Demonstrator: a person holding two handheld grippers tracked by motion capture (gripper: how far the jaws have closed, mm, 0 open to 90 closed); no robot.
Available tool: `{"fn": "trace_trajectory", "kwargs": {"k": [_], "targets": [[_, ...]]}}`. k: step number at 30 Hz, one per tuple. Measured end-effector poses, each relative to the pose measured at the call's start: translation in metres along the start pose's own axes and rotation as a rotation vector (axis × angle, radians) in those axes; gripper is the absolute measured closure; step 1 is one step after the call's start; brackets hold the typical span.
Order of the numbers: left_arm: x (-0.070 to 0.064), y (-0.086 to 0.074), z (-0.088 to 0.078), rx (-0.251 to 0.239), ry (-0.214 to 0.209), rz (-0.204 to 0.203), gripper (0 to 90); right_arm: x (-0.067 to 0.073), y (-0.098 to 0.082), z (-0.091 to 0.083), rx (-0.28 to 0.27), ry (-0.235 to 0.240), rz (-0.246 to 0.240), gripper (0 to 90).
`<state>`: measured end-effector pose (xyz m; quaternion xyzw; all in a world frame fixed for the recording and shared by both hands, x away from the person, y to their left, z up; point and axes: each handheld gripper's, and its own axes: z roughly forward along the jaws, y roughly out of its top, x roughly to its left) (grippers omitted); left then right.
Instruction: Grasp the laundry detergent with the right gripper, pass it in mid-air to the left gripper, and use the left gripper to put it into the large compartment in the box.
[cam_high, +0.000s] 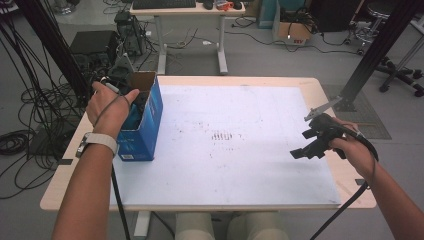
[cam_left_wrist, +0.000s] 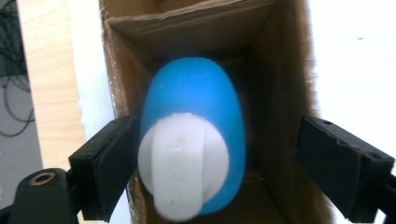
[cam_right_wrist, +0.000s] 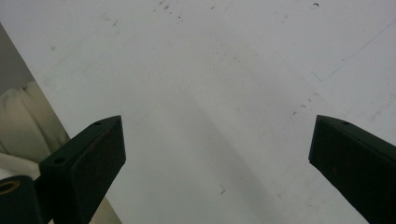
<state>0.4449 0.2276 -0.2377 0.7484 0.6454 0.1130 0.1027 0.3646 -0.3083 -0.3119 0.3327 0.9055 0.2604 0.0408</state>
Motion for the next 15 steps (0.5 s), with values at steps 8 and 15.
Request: {"fn": "trace_trajectory", "kwargs": {"k": [8,15], "targets": [[-0.002,0.001,-0.04,-0.093,-0.017,0.019,9.0,-0.001,0.0,-0.007,-0.013,-0.009,-0.022,3.8],[-0.005,0.005,-0.078,-0.145,-0.005,0.072,7.9,0.001,0.003,-0.016,-0.01,-0.021,-0.012,3.7]]}}
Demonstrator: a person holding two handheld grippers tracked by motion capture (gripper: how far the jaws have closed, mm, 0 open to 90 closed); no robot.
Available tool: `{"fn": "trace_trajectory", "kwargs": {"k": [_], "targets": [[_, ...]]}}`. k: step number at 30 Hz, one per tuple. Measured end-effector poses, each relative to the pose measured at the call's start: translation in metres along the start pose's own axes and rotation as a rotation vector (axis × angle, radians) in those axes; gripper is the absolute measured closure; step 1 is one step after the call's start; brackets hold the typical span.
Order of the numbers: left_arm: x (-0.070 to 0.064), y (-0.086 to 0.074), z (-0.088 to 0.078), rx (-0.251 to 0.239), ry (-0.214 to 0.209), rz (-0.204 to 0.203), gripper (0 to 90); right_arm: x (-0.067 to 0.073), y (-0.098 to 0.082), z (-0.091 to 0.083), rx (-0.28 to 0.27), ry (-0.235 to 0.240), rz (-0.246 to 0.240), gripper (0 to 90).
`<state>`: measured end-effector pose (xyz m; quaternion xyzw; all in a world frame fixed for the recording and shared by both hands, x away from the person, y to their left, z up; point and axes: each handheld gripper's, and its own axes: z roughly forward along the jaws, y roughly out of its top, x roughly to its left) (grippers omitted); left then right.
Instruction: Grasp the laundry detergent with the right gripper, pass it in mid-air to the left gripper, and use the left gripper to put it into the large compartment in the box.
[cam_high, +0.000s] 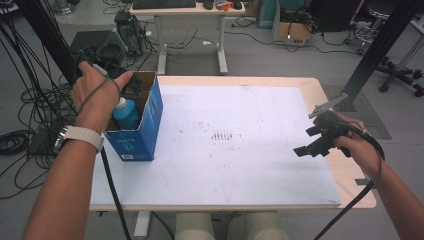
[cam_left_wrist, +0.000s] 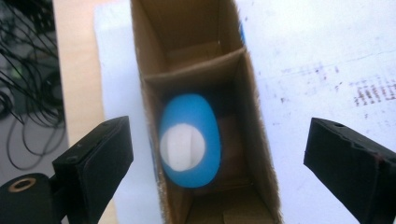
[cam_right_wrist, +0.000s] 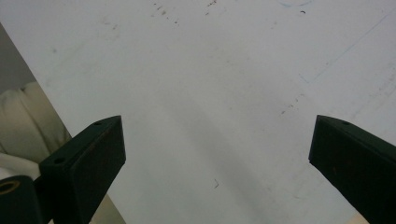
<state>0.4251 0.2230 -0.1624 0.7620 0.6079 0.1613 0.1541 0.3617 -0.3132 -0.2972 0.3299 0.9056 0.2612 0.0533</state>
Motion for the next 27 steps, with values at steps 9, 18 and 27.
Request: {"fn": "trace_trajectory", "kwargs": {"k": [9,18,27], "targets": [[-0.022,0.014,-0.045,-0.061,-0.029,0.159,5.6,0.002,0.008,-0.013,0.001,-0.011,-0.006,3.7],[-0.07,0.018,-0.062,-0.065,-0.146,0.365,6.3,0.005,0.019,-0.026,0.01,-0.009,-0.039,3.8],[-0.118,0.011,-0.06,-0.081,-0.267,0.547,6.6,0.006,0.022,-0.036,0.004,-0.014,-0.042,3.7]]}}
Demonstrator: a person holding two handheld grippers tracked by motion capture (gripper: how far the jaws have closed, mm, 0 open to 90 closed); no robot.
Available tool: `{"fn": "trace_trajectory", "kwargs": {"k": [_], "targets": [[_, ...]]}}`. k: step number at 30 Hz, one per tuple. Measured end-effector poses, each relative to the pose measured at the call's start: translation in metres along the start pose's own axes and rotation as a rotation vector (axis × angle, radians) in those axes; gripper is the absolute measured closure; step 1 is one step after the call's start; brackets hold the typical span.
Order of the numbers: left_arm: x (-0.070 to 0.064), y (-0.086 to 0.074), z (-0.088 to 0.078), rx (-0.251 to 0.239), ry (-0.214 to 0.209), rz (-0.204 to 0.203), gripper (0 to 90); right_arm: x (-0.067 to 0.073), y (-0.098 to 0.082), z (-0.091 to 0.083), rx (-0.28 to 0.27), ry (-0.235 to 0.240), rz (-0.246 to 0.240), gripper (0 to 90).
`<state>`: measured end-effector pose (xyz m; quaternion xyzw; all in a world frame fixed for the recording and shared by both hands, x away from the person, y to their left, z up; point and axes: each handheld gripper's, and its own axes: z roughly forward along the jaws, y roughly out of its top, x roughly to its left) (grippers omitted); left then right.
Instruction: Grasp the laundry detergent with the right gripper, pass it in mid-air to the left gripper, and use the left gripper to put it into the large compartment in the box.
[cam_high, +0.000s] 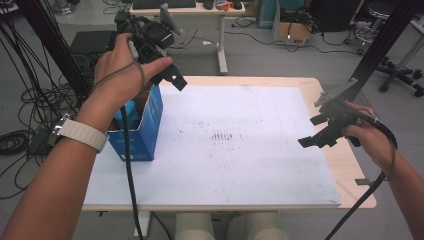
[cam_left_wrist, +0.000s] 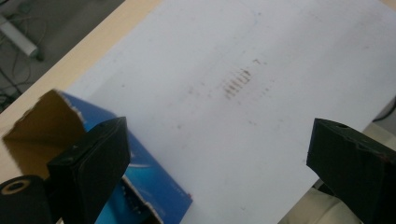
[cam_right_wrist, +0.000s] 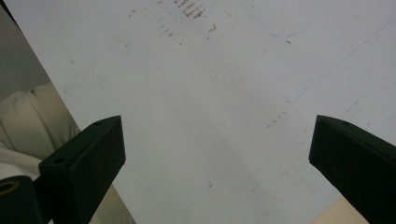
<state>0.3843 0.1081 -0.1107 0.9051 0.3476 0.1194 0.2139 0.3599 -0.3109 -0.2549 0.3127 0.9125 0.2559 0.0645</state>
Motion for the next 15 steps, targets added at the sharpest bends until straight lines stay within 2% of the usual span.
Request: {"fn": "trace_trajectory", "kwargs": {"k": [1,5,7,12,15], "targets": [[0.0,0.0,0.0,0.0,0.0,0.0,6.9,0.0,0.0,0.0,0.0,0.0,0.0,3.7],[-0.017,0.004,0.008,-0.016,-0.046,0.072,7.4,0.001,0.0,-0.002,-0.003,0.001,0.001,3.7],[-0.026,0.006,0.016,-0.008,-0.065,0.107,7.5,0.002,0.001,-0.002,-0.005,0.002,-0.001,3.7],[-0.039,0.008,0.036,0.01,-0.093,0.139,7.8,0.005,0.001,-0.004,-0.012,0.001,-0.004,3.7],[-0.045,0.009,0.045,0.039,-0.092,0.166,7.7,0.006,0.0,-0.004,-0.014,0.002,-0.008,3.7]]}}
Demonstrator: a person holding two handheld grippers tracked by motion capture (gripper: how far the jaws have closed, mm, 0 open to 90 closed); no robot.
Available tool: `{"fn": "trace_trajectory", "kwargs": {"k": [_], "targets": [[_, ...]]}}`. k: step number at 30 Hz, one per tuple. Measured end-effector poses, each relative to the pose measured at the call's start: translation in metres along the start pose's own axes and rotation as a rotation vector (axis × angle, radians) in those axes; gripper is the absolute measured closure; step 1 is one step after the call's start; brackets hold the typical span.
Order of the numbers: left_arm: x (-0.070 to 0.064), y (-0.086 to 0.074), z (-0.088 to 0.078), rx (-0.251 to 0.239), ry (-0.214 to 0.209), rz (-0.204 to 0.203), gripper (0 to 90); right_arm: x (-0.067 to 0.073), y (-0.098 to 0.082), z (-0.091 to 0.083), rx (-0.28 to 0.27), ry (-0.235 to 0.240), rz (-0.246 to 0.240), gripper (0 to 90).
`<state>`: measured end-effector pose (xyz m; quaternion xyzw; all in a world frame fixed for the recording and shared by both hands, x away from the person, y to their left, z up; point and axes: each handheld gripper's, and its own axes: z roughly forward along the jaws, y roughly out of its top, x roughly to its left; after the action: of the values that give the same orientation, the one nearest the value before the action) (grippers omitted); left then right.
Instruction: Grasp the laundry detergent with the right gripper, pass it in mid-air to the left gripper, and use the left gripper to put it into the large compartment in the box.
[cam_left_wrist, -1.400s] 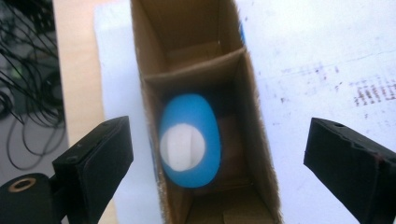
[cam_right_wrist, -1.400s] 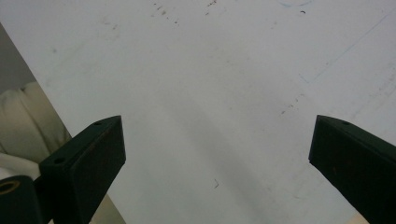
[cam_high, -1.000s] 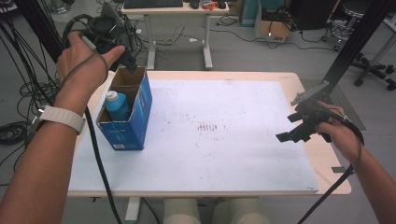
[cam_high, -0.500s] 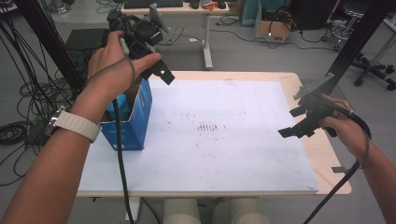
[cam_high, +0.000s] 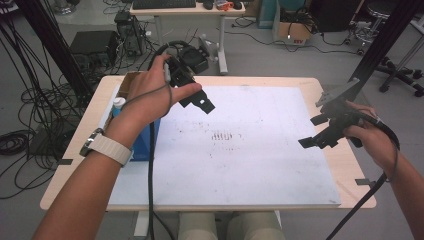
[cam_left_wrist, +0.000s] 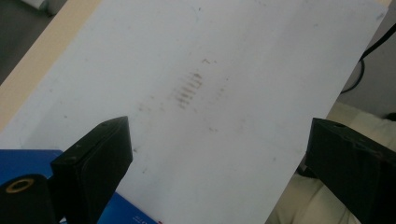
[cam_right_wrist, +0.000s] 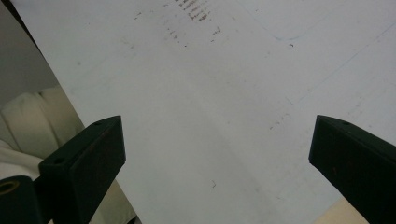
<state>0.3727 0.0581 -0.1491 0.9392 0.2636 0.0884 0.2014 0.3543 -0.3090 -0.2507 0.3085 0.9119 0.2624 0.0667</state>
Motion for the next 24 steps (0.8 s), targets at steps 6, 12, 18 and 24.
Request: {"fn": "trace_trajectory", "kwargs": {"k": [6,12,18,24], "targets": [[-0.002,0.003,0.01,0.035,-0.003,0.064,7.7,0.001,-0.001,-0.001,0.002,0.003,0.005,3.7],[-0.003,0.002,0.017,0.034,-0.007,0.07,7.8,0.0,-0.002,0.0,0.0,0.003,0.008,3.7],[-0.003,0.001,0.023,0.033,-0.011,0.076,8.1,0.0,0.0,0.003,0.002,0.009,0.003,3.7],[-0.004,0.0,0.026,0.027,-0.015,0.066,8.1,0.0,0.001,0.005,0.0,0.013,0.004,3.7]]}}
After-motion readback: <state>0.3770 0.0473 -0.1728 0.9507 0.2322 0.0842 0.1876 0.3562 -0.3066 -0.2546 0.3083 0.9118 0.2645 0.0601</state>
